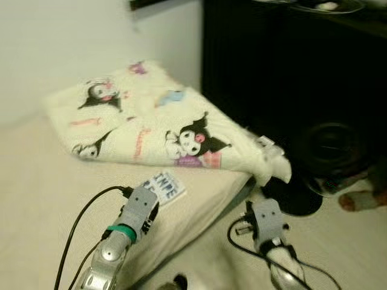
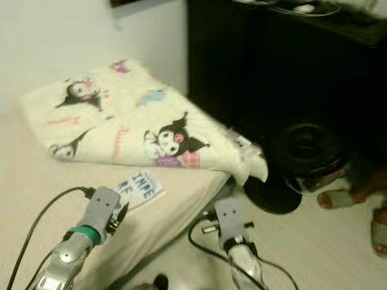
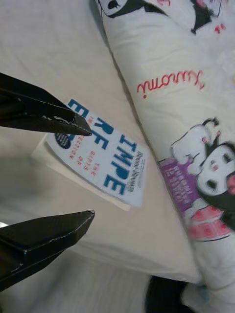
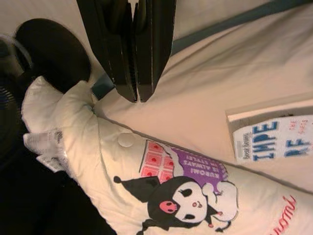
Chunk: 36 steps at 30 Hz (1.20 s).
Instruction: Clean up the room
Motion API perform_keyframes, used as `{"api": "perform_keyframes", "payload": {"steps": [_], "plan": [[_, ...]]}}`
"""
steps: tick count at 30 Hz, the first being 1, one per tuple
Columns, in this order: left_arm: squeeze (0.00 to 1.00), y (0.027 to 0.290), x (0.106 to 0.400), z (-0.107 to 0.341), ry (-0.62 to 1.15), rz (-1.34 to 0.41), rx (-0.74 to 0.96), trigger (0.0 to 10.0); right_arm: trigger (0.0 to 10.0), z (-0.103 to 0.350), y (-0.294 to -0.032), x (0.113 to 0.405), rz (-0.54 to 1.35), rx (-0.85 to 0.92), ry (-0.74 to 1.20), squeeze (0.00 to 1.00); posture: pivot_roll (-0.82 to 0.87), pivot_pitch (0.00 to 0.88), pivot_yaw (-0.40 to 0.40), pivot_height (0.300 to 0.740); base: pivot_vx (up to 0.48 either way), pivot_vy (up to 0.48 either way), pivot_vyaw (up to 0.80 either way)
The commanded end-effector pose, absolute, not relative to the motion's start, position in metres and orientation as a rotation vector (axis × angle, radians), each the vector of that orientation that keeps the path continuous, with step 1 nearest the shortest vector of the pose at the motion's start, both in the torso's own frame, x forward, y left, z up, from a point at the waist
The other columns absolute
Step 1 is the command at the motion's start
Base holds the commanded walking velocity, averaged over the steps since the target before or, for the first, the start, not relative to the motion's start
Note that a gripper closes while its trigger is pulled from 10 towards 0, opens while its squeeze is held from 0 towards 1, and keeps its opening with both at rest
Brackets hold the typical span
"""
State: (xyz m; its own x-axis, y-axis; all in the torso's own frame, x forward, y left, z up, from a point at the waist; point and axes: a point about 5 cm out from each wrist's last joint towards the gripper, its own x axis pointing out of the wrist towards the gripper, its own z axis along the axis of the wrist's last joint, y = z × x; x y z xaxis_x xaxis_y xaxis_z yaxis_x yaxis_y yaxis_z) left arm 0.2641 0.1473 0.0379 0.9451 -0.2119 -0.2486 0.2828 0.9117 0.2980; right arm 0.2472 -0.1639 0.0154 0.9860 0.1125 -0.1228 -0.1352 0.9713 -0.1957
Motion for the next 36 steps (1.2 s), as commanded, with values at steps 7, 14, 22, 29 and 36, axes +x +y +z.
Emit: {"api": "perform_keyframes", "payload": {"steps": [7, 14, 22, 29, 36], "plan": [[0.0, 0.1505, 0.2627, 0.0356, 0.227, -0.251, 0.351, 10.0, 10.0, 0.0136, -0.161, 0.2467, 0.121, -0.187, 0.111, 0.0, -0.09, 0.054, 0.05, 0.735, 0.0, 0.0, 0.79], [0.0, 0.15, 0.2642, 0.0361, 0.223, -0.251, 0.351, 10.0, 10.0, 0.0145, -0.1592, 0.2485, 0.123, -0.182, 0.105, 0.0, -0.08, 0.054, 0.051, 0.735, 0.0, 0.0, 0.79], [0.0, 0.1492, 0.2654, 0.0365, 0.221, -0.252, 0.35, 10.0, 10.0, 0.0156, -0.158, 0.2503, 0.123, -0.178, 0.097, 0.0, -0.08, 0.053, 0.052, 0.735, 0.0, 0.0, 0.79], [0.0, 0.1489, 0.2666, 0.037, 0.221, -0.254, 0.353, 10.0, 10.0, 0.0162, -0.1574, 0.2512, 0.122, -0.174, 0.094, 0.0, -0.08, 0.054, 0.055, 0.735, 0.0, 0.0, 0.79], [0.0, 0.1489, 0.2671, 0.037, 0.221, -0.257, 0.356, 10.0, 10.0, 0.017, -0.1577, 0.2518, 0.116, -0.171, 0.088, 0.0, -0.09, 0.047, 0.058, 0.735, 0.0, 0.0, 0.79]]}}
